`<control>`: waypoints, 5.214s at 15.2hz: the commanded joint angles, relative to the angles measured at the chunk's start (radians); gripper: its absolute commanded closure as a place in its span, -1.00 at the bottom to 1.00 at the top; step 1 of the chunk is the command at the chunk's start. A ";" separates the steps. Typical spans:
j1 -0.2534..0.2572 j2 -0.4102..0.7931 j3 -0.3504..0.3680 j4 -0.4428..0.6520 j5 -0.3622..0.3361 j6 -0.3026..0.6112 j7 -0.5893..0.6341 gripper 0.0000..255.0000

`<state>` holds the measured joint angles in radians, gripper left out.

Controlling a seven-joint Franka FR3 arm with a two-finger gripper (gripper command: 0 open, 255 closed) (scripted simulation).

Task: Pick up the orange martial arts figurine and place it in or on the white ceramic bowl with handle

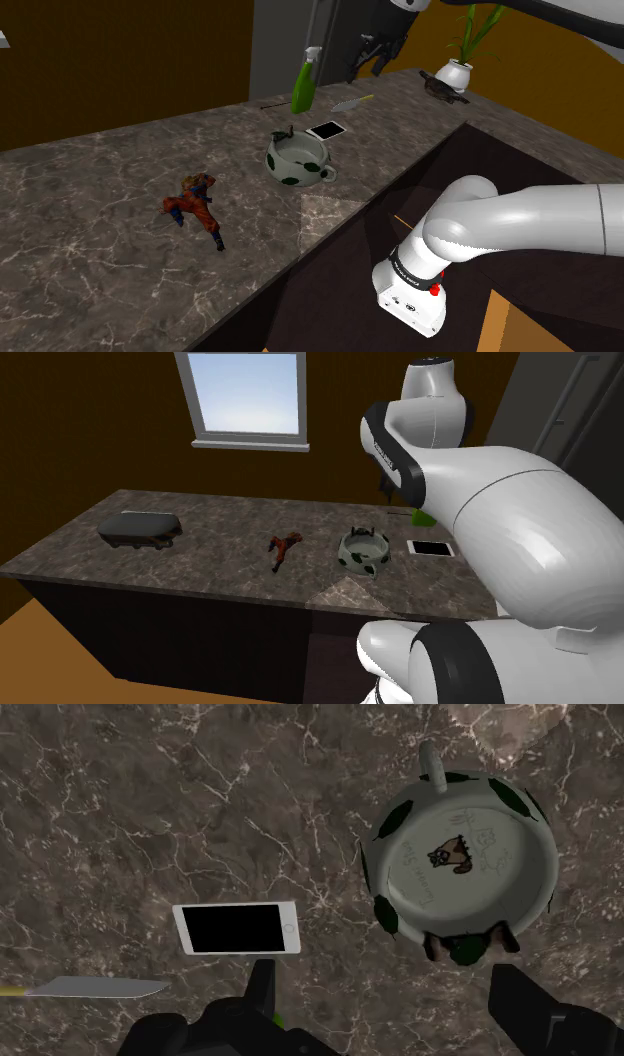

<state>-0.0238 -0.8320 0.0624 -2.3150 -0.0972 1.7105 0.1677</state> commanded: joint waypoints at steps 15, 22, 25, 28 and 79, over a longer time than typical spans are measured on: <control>0.109 0.047 0.277 -0.201 0.138 0.281 0.259 -1.00; 0.131 0.168 0.445 -0.217 0.173 0.441 0.403 -1.00; 0.123 0.238 0.526 -0.206 0.168 0.510 0.472 -1.00; 0.100 0.318 0.616 -0.183 0.146 0.575 0.549 -1.00; -0.011 0.495 0.808 0.016 0.033 0.564 0.695 1.00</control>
<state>-0.0410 -0.3275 0.8785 -2.3057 -0.0733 2.2880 0.8727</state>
